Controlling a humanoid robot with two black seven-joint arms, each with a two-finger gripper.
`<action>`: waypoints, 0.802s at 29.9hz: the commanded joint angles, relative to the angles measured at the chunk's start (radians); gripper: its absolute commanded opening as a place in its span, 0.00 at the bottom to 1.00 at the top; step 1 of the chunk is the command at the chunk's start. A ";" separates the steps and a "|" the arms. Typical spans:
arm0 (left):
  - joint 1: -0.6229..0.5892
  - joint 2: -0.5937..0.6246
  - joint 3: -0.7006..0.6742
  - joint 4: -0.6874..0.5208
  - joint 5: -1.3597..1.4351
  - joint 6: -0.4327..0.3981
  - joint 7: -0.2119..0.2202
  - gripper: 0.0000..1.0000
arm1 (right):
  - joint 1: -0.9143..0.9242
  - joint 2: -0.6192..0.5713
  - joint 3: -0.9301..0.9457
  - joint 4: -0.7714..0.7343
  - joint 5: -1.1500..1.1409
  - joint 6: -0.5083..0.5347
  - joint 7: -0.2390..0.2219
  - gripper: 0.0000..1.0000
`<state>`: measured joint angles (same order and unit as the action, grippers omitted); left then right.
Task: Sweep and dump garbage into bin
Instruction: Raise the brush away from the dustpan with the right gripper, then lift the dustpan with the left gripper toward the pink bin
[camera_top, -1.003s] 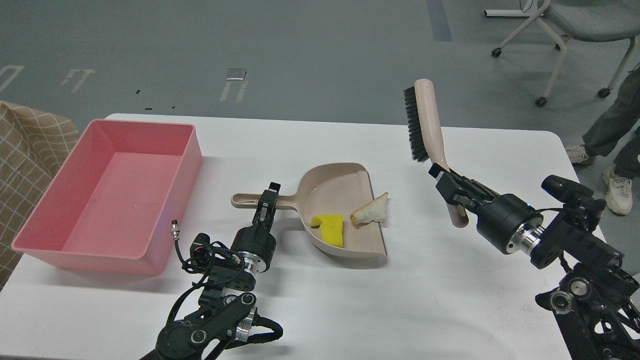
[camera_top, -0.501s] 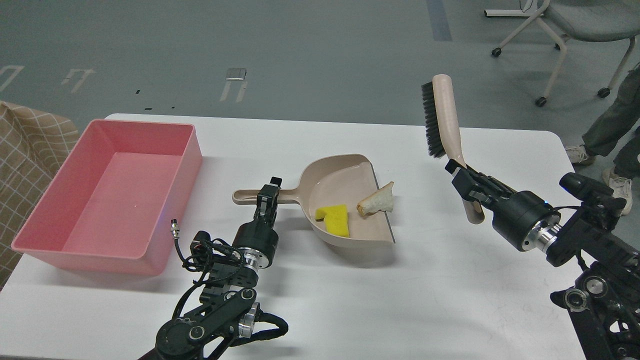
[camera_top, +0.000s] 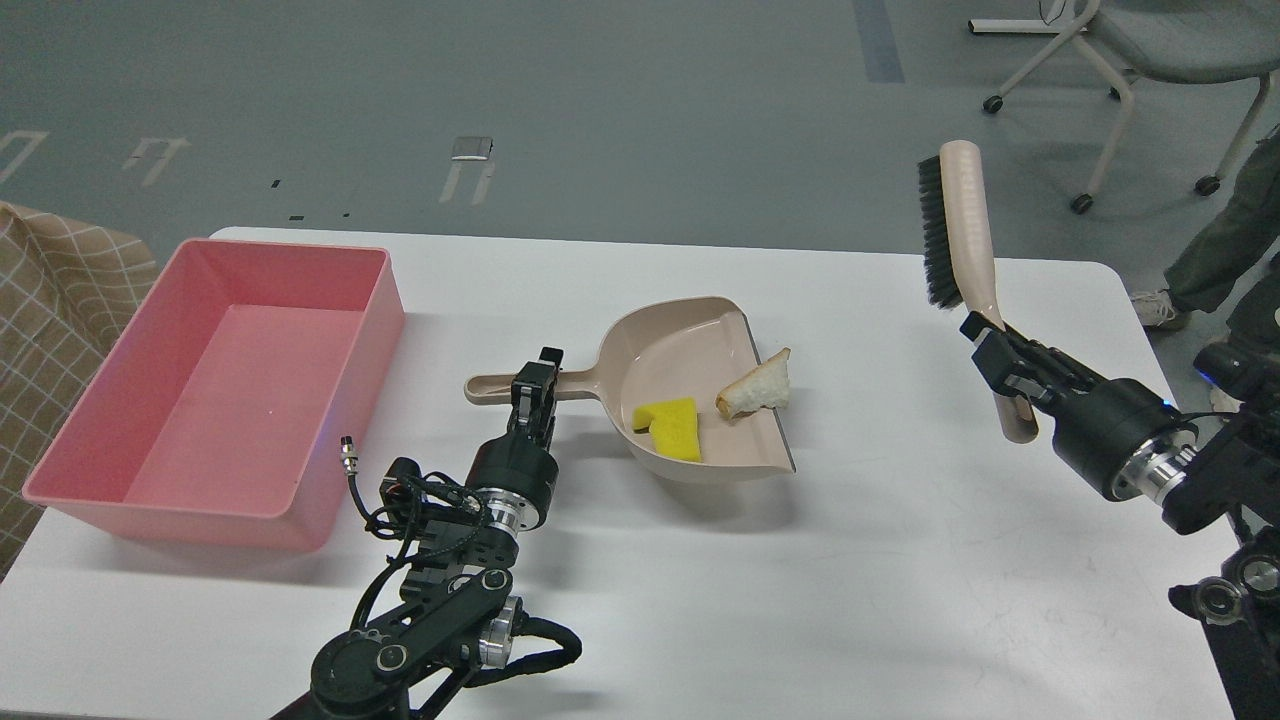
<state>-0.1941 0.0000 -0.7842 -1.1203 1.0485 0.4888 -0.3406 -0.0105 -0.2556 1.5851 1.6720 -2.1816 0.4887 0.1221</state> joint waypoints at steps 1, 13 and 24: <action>-0.002 0.000 -0.006 -0.006 -0.004 0.000 0.000 0.13 | -0.040 -0.030 0.018 0.000 0.000 0.000 0.010 0.02; -0.031 0.000 -0.010 -0.027 -0.034 0.000 0.000 0.13 | -0.089 -0.033 0.033 0.003 0.000 0.000 0.018 0.02; -0.099 0.000 -0.030 -0.038 -0.093 0.000 0.002 0.13 | -0.089 -0.033 0.033 0.003 0.000 0.000 0.018 0.02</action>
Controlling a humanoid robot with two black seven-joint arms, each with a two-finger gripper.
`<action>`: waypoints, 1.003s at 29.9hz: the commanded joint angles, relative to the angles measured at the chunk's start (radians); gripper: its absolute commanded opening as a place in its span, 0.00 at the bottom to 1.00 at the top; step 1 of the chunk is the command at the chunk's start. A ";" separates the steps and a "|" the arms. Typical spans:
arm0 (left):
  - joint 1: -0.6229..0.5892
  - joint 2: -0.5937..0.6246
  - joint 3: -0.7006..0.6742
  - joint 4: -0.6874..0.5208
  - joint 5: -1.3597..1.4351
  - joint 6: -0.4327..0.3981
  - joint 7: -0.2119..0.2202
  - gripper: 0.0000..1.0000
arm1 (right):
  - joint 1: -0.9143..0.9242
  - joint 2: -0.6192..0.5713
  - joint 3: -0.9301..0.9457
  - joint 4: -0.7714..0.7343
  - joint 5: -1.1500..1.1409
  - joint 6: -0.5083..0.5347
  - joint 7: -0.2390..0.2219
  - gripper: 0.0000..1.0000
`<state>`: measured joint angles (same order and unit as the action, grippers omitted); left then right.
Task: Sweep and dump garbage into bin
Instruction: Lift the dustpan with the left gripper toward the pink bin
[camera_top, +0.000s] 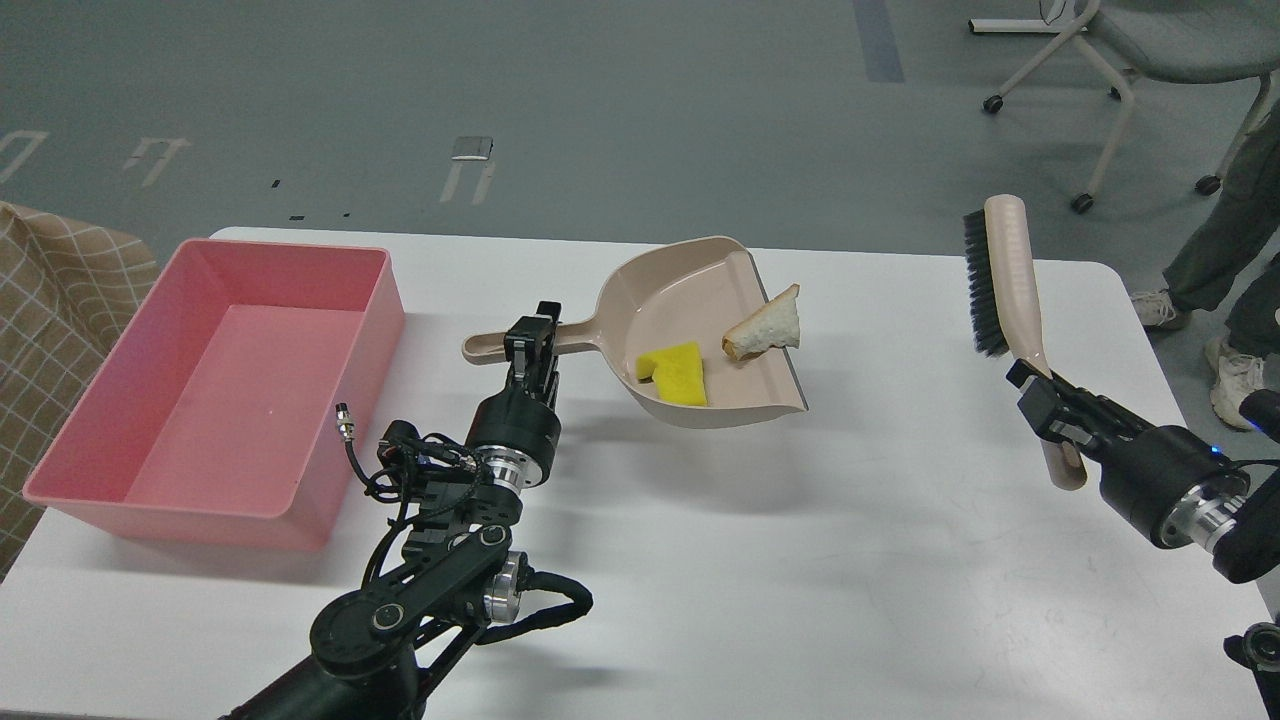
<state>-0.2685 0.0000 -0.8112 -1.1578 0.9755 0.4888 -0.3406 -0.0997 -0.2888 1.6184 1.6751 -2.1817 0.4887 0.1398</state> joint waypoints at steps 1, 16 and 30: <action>-0.037 0.000 -0.011 0.000 -0.032 0.000 0.002 0.13 | 0.000 -0.001 0.000 -0.002 0.000 0.000 0.000 0.02; -0.081 0.000 -0.077 0.000 -0.086 0.000 0.005 0.14 | -0.009 -0.001 0.000 -0.002 0.000 0.000 0.000 0.02; -0.101 0.000 -0.121 -0.005 -0.121 -0.001 0.005 0.14 | -0.009 -0.001 0.000 -0.002 0.000 0.000 0.000 0.02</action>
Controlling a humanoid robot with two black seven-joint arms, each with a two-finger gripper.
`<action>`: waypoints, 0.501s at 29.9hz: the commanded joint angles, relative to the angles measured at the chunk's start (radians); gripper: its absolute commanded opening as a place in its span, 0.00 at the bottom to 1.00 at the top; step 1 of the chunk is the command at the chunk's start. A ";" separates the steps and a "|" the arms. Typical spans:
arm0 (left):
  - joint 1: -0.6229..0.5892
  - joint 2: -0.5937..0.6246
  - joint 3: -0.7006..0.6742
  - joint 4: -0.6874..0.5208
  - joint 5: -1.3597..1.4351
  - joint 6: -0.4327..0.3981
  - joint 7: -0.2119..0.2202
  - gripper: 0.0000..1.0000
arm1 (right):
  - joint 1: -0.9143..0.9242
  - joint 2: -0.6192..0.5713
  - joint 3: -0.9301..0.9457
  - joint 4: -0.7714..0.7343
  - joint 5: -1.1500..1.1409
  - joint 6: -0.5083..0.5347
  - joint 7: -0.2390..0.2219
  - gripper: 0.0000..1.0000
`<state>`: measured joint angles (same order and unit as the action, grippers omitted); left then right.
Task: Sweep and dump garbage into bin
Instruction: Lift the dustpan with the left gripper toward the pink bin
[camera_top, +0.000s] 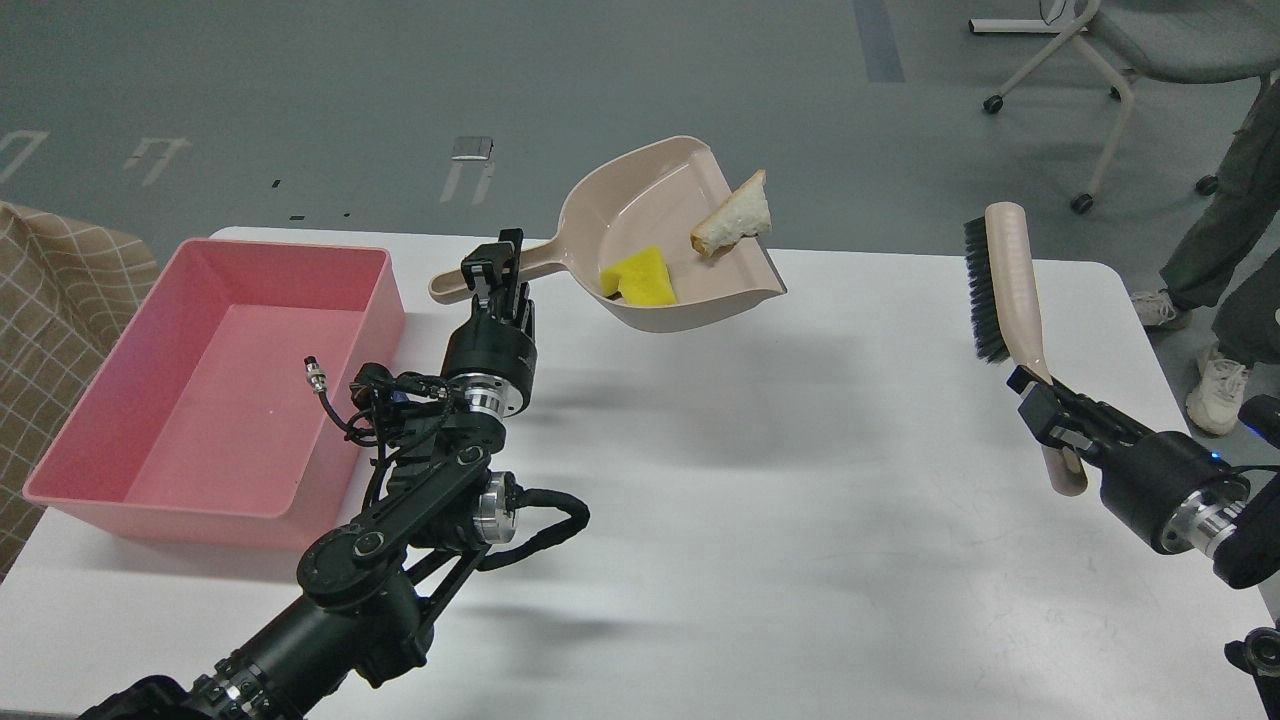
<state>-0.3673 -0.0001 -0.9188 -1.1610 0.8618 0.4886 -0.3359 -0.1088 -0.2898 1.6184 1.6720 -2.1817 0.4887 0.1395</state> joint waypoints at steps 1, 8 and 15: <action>-0.002 0.000 -0.015 -0.006 -0.012 -0.002 0.000 0.14 | 0.000 0.001 0.000 0.000 0.000 0.000 0.000 0.02; -0.016 0.000 -0.037 -0.022 -0.047 -0.015 0.000 0.14 | 0.000 0.001 0.000 0.000 0.000 0.000 0.000 0.02; -0.027 0.000 -0.083 -0.022 -0.079 -0.028 0.000 0.14 | 0.001 0.001 0.000 -0.002 0.000 0.000 0.000 0.02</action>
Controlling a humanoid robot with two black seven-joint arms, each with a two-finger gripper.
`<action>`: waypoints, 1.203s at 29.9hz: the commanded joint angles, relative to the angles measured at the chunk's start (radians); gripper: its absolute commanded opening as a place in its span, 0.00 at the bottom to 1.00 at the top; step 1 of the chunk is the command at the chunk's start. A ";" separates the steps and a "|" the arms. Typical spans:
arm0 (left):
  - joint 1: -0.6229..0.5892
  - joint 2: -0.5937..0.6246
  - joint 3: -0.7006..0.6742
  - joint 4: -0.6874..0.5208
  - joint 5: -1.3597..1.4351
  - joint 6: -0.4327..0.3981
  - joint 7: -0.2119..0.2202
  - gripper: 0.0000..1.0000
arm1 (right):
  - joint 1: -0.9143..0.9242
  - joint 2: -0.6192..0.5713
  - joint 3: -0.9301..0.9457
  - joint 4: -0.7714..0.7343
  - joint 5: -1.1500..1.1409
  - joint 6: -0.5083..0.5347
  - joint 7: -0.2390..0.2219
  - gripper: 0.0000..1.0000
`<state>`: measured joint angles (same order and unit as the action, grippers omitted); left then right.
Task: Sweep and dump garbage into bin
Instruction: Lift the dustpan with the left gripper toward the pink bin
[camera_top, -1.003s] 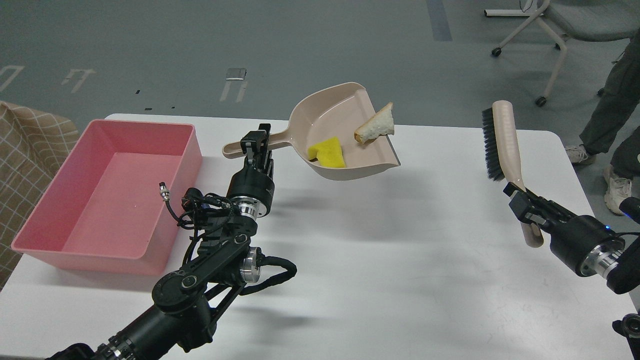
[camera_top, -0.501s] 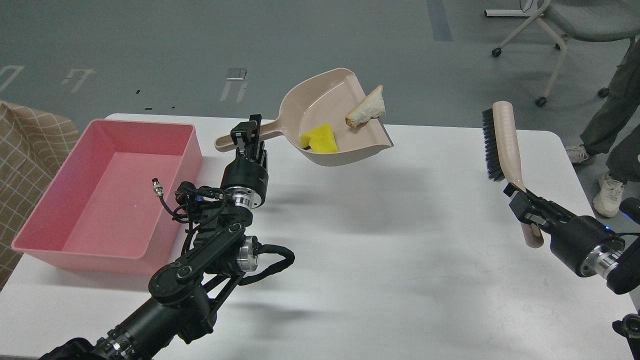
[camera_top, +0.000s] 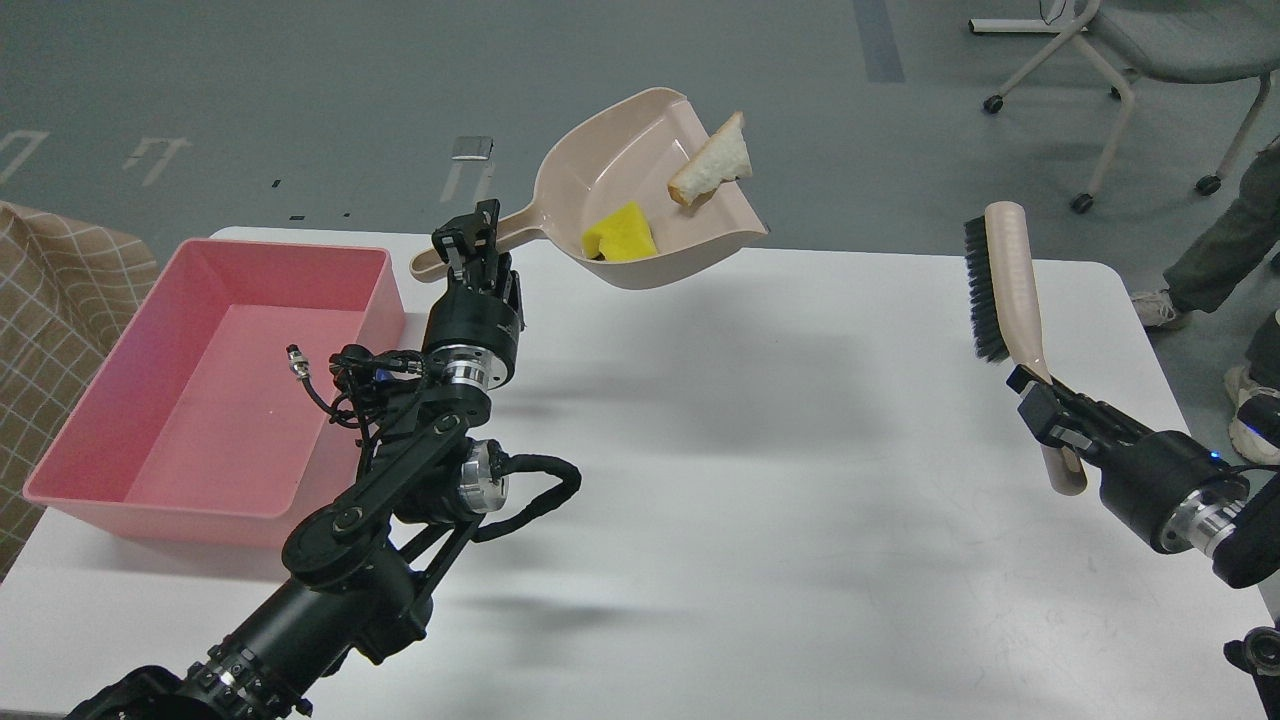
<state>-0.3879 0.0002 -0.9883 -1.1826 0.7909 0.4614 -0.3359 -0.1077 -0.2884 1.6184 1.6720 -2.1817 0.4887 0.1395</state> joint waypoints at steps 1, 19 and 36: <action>-0.008 0.000 -0.020 0.001 -0.012 -0.001 0.000 0.14 | 0.000 0.000 0.000 -0.002 0.000 0.000 0.000 0.02; -0.012 0.000 -0.063 -0.003 -0.027 -0.003 -0.002 0.14 | -0.003 0.003 -0.002 0.000 0.000 0.000 0.000 0.02; 0.000 0.106 -0.099 -0.071 -0.078 -0.038 -0.002 0.14 | 0.005 0.003 -0.002 -0.003 0.000 0.000 0.000 0.02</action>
<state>-0.3944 0.0739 -1.0693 -1.2340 0.7179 0.4386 -0.3375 -0.1044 -0.2853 1.6168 1.6702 -2.1817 0.4887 0.1396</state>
